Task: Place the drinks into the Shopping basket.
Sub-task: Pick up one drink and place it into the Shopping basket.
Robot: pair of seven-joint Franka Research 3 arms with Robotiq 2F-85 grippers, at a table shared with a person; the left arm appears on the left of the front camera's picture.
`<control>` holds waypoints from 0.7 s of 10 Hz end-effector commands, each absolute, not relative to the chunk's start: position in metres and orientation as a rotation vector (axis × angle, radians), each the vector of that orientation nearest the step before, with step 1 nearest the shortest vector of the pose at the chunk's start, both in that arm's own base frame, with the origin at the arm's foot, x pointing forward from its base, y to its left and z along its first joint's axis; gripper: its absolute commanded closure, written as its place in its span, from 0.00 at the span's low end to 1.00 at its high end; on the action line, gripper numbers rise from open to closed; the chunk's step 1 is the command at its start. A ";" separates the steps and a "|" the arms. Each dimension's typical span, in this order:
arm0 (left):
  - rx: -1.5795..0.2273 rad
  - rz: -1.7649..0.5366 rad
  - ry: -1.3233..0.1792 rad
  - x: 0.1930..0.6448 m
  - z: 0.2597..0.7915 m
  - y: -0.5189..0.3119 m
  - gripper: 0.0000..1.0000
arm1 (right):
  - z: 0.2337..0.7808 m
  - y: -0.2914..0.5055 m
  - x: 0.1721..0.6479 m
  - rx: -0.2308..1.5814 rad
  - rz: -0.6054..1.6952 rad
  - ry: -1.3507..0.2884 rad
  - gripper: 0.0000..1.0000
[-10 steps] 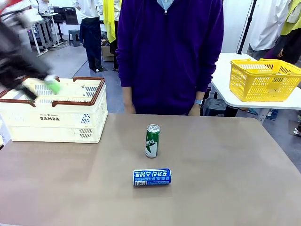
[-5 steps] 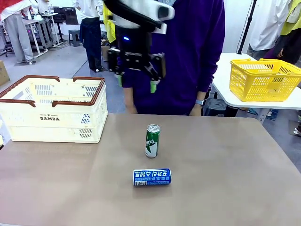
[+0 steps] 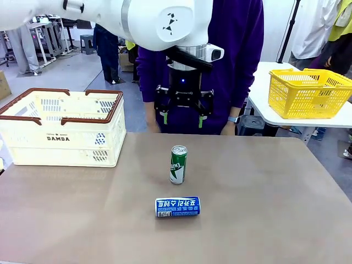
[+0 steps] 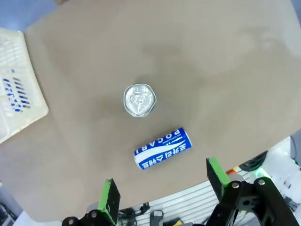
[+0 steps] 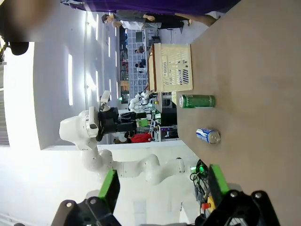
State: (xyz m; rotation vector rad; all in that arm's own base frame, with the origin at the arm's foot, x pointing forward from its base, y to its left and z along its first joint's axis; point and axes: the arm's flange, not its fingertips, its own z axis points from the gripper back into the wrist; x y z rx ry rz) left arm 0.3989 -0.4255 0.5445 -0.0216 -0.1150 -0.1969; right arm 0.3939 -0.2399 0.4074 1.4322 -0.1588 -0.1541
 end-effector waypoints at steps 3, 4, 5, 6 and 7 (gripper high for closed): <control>-0.017 -0.207 -0.119 0.394 0.547 -0.428 0.00 | 0.413 -0.241 0.393 1.430 -0.164 -0.136 0.00; -0.052 -0.068 -0.156 0.390 0.527 -0.423 0.00 | 0.413 -0.241 0.393 1.430 -0.164 -0.136 0.00; -0.092 0.047 -0.173 0.392 0.497 -0.420 0.00 | 0.413 -0.241 0.393 1.430 -0.164 -0.136 0.00; -0.097 0.057 -0.183 0.395 0.478 -0.421 0.00 | 0.413 -0.241 0.393 1.430 -0.164 -0.136 0.00; -0.092 0.046 -0.185 0.397 0.465 -0.424 0.00 | 0.413 -0.241 0.393 1.430 -0.164 -0.136 0.00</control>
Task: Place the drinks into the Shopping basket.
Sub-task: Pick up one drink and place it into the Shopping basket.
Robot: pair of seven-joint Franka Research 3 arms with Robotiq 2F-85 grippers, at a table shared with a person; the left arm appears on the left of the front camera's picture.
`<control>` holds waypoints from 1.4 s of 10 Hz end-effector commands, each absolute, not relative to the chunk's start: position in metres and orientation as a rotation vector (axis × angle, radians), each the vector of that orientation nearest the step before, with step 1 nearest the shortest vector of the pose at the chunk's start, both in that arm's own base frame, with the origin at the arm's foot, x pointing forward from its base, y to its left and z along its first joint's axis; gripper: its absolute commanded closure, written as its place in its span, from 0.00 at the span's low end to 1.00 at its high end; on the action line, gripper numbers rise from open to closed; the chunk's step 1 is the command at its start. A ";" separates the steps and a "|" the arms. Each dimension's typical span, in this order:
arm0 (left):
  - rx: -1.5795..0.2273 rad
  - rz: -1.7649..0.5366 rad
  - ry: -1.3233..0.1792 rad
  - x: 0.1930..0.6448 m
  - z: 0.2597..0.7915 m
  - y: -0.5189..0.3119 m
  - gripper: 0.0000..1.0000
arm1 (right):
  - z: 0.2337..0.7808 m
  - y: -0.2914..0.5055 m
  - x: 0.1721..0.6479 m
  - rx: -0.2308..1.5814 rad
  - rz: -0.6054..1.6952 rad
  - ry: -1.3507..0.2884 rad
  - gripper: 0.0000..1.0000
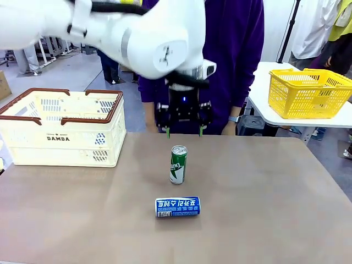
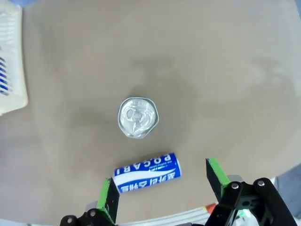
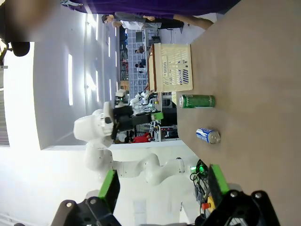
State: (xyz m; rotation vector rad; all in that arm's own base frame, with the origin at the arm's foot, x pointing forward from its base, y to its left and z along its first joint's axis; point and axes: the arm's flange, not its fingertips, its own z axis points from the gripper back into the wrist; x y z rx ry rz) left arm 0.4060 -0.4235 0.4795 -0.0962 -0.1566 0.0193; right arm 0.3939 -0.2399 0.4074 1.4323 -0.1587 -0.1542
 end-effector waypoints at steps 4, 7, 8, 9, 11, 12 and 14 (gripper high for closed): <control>-0.020 0.070 -0.131 0.436 0.414 -0.438 0.00 | 0.413 -0.241 0.393 1.430 -0.164 -0.136 0.00; 0.025 0.141 -0.127 0.455 0.394 -0.435 0.00 | 0.413 -0.241 0.393 1.430 -0.164 -0.136 0.00; 0.007 0.134 -0.141 0.461 0.386 -0.433 0.00 | 0.413 -0.241 0.393 1.430 -0.164 -0.136 0.00; 0.007 0.130 -0.118 0.469 0.376 -0.432 0.00 | 0.413 -0.241 0.393 1.430 -0.164 -0.136 0.00; 0.030 0.113 -0.067 0.473 0.366 -0.430 0.00 | 0.413 -0.241 0.393 1.430 -0.164 -0.136 0.00; 0.023 0.116 -0.061 0.472 0.369 -0.427 0.00 | 0.413 -0.241 0.393 1.430 -0.164 -0.136 0.00; 0.013 0.123 -0.049 0.472 0.371 -0.424 0.00 | 0.413 -0.241 0.393 1.430 -0.164 -0.136 0.00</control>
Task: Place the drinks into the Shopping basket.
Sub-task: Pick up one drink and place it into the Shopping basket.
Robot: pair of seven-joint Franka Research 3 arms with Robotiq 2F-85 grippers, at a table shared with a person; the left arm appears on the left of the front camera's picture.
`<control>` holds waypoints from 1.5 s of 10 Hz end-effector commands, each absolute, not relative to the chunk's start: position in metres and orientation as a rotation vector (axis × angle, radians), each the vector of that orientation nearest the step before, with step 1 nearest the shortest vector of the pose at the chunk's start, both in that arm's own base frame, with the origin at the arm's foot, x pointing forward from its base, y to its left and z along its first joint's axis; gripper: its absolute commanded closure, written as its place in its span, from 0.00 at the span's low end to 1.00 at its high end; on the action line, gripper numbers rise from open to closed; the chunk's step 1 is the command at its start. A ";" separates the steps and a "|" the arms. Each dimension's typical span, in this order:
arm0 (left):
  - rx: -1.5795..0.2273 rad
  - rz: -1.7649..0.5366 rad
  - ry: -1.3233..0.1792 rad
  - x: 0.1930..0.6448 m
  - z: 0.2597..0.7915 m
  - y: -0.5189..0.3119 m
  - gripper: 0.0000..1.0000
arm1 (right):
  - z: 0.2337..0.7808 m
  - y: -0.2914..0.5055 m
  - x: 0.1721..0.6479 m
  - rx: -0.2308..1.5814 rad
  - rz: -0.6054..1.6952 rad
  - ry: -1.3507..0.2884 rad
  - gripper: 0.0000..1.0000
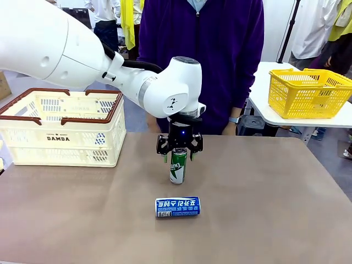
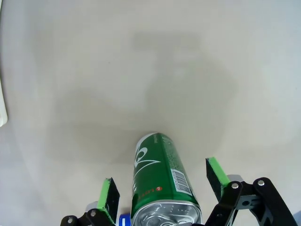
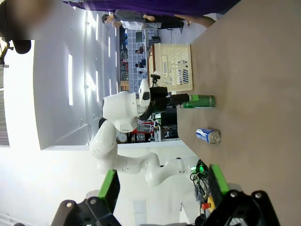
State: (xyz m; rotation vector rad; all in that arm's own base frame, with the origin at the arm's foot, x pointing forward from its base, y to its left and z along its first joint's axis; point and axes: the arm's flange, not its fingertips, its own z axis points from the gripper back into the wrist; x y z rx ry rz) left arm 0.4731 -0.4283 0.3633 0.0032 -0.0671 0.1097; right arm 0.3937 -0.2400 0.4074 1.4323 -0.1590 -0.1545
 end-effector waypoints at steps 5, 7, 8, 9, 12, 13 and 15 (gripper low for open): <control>0.037 0.096 -0.002 0.467 0.375 -0.427 1.00 | 0.413 -0.241 0.393 1.430 -0.164 -0.136 0.00; 0.023 0.107 0.017 0.465 0.377 -0.422 1.00 | 0.413 -0.241 0.393 1.430 -0.164 -0.136 0.00; 0.008 0.101 0.028 0.464 0.381 -0.420 1.00 | 0.413 -0.241 0.393 1.430 -0.164 -0.136 0.00; -0.011 0.082 0.027 0.460 0.394 -0.416 1.00 | 0.413 -0.241 0.393 1.430 -0.164 -0.136 0.00; -0.025 -0.101 -0.060 0.427 0.517 -0.359 1.00 | 0.413 -0.241 0.393 1.430 -0.164 -0.136 0.00; 0.024 -0.139 -0.122 0.429 0.553 -0.328 1.00 | 0.413 -0.241 0.393 1.430 -0.164 -0.136 0.00; -0.016 -0.055 -0.248 0.445 0.612 -0.255 1.00 | 0.413 -0.241 0.393 1.430 -0.164 -0.136 0.00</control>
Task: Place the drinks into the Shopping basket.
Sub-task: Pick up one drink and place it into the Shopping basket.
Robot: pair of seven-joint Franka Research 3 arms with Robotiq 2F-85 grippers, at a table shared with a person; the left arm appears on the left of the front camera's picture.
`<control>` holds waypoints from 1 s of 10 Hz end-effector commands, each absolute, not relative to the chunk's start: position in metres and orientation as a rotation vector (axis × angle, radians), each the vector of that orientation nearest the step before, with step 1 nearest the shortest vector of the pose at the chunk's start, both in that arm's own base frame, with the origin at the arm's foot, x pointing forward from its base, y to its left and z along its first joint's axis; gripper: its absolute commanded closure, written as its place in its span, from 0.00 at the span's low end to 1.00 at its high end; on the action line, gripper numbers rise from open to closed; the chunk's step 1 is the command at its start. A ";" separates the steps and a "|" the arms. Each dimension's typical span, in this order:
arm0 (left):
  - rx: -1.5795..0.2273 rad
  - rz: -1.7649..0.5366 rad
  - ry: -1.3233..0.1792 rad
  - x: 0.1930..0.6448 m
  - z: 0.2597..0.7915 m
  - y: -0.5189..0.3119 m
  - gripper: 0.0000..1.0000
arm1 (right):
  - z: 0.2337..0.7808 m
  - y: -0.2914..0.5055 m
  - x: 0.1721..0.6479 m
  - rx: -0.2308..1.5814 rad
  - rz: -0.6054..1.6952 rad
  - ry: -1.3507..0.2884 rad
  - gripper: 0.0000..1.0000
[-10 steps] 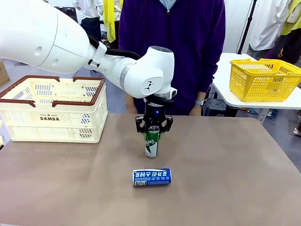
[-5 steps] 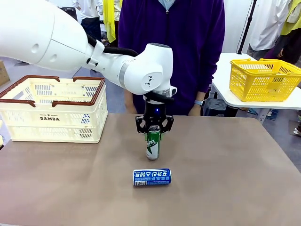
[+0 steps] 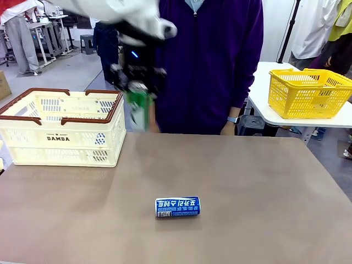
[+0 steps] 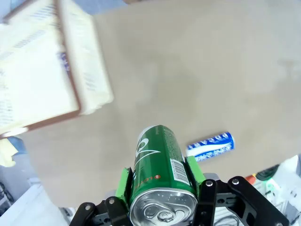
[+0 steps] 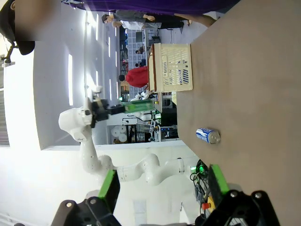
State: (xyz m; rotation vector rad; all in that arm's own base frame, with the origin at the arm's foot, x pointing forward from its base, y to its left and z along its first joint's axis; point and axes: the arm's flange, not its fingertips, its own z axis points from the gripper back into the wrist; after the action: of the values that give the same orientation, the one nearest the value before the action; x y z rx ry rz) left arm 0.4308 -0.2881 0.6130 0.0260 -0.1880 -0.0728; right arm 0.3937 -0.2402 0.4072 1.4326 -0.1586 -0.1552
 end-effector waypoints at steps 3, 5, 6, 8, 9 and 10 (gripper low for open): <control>-0.026 0.470 -0.290 0.474 0.616 -0.113 1.00 | 0.413 -0.241 0.393 1.430 -0.164 -0.136 0.00; -0.215 0.799 -0.355 0.464 0.590 -0.041 1.00 | 0.413 -0.241 0.393 1.430 -0.164 -0.136 0.00; -0.239 0.861 -0.374 0.459 0.580 -0.025 1.00 | 0.413 -0.241 0.393 1.430 -0.164 -0.136 0.00; -0.162 0.777 -0.272 0.481 0.588 -0.008 1.00 | 0.413 -0.241 0.393 1.430 -0.164 -0.136 0.00; -0.162 0.777 -0.272 0.481 0.588 -0.008 1.00 | 0.413 -0.241 0.393 1.430 -0.164 -0.136 0.00; -0.162 0.777 -0.272 0.481 0.588 -0.008 1.00 | 0.413 -0.241 0.393 1.430 -0.164 -0.136 0.00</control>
State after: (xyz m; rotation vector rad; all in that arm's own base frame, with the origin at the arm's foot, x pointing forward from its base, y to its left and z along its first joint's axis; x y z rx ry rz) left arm 0.4767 -0.0086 0.5770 -0.1896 -0.2677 0.8133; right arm 0.3936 -0.2403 0.4072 1.4327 -0.1588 -0.1553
